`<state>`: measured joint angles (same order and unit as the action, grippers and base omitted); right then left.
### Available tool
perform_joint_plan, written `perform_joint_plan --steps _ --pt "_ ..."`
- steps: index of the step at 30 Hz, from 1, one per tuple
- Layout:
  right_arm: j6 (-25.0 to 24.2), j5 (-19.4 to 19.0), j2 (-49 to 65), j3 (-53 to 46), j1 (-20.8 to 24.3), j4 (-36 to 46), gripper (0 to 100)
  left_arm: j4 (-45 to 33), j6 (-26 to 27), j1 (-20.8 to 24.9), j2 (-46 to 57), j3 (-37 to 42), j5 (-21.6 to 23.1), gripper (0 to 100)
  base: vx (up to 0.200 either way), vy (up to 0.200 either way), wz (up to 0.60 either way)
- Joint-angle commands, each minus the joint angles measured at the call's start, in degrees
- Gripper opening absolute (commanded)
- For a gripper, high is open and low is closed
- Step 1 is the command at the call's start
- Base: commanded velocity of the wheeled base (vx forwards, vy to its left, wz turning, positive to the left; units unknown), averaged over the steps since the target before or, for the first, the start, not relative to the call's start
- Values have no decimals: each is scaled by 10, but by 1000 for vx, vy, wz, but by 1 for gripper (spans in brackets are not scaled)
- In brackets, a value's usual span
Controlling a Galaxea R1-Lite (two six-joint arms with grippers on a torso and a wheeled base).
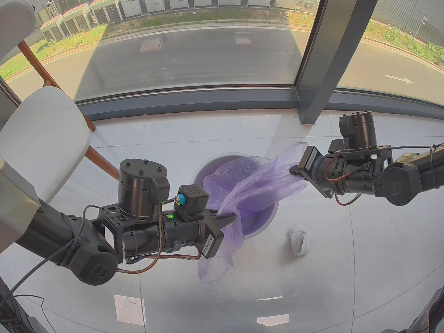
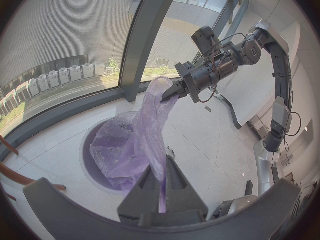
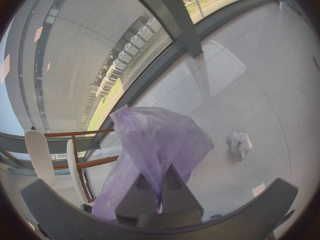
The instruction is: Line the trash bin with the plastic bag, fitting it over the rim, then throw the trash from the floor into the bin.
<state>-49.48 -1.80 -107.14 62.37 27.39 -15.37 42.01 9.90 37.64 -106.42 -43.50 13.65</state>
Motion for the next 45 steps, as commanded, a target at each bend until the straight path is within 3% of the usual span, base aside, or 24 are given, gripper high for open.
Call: perform_joint_plan --steps 1,7,12,15,16,24,33,45 --pt "4 0 -40 37 22 -1 0 0 -9 -4 -7 2 0 0 0 0 0" --pt "40 0 -91 72 15 -16 0 1 -56 -3 -48 -33 -51 0 0 0 0" --pt "129 -1 -120 58 -11 -99 0 1 -61 1 -71 -55 -53 0 0 0 0" --pt "141 -2 -120 53 -20 -122 0 1 -65 9 -73 -54 -52 0 0 0 0" --pt "141 -2 -119 53 -21 -122 0 1 -71 9 -73 -52 -52 100 0 0 0" --pt "140 -7 -107 28 -27 -126 0 1 -153 -1 -33 -33 -72 100 0 0 0" --pt "135 -7 -103 22 -23 -127 0 1 -207 -28 -4 -28 -90 100 0 0 0" --pt "137 -8 -104 28 -25 -127 0 2 -211 -39 14 35 -87 100 0 0 0"
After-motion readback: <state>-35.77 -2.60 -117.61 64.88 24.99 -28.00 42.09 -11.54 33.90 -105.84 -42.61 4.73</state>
